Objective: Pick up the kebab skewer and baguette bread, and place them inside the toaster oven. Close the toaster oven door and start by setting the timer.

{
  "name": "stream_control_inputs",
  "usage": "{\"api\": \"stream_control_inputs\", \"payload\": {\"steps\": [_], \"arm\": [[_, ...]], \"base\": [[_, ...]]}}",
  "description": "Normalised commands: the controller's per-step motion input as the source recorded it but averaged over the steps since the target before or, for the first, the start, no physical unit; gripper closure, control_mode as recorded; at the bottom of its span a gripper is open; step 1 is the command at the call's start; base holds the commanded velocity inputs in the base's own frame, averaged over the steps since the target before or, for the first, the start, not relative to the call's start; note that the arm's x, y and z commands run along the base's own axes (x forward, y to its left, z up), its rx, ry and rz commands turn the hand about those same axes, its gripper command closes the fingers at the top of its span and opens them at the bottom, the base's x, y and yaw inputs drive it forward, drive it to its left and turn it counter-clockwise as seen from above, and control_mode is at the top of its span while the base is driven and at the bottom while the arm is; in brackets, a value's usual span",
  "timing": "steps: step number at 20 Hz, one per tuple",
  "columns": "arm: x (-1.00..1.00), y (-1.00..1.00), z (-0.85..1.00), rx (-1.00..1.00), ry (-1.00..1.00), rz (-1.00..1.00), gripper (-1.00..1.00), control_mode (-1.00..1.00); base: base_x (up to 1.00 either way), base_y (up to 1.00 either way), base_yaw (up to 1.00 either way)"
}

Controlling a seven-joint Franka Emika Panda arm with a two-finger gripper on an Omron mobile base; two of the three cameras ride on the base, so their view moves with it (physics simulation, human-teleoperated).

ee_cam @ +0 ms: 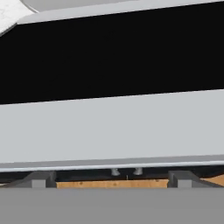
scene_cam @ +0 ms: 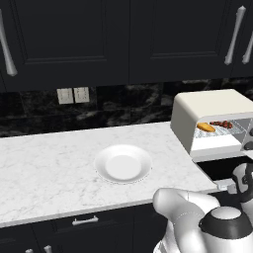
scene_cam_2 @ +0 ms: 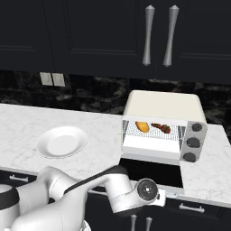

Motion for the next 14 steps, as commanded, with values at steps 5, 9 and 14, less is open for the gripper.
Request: {"api": "stream_control_inputs", "payload": {"steps": [5, 9, 14], "arm": [[0.23, 0.1, 0.01, 0.02, -0.08, 0.0, -1.0, -1.0], [0.34, 0.11, 0.14, 0.0, -0.13, 0.0, -1.0, -1.0], [0.56, 0.08, 0.35, 0.0, -0.09, 0.0, -1.0, -1.0]], "base": [[0.0, 0.0, 0.0], [0.0, 0.0, 0.0], [0.0, 0.0, 0.0]]}}
